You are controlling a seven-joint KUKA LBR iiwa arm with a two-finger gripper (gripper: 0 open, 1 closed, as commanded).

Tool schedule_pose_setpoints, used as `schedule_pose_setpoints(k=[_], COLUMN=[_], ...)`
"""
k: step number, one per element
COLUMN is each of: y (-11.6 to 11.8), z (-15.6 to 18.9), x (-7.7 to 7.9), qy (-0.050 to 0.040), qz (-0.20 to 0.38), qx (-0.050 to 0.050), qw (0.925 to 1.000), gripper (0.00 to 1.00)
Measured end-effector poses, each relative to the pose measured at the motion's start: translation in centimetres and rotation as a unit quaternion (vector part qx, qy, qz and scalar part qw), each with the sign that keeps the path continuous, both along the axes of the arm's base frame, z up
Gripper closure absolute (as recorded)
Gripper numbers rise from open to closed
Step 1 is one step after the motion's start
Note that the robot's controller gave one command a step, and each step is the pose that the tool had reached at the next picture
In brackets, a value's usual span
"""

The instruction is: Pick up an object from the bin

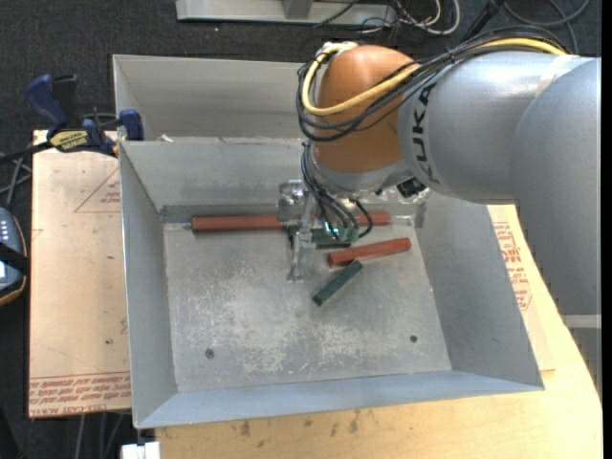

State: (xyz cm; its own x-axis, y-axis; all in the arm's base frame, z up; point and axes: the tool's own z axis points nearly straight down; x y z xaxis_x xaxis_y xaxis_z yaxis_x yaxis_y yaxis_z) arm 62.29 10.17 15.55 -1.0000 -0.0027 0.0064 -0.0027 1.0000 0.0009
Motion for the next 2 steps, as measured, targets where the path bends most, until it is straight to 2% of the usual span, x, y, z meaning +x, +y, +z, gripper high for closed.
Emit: schedule_pose_setpoints(k=[1, 2], y=[0.0, -3.8], z=[0.5, -4.6], x=[0.2, 0.1], qy=[-0.0039, -0.0075], qz=[-0.001, 0.017], qx=[0.000, 0.001], qw=[1.0000, 0.9998], gripper=[0.00, 0.00])
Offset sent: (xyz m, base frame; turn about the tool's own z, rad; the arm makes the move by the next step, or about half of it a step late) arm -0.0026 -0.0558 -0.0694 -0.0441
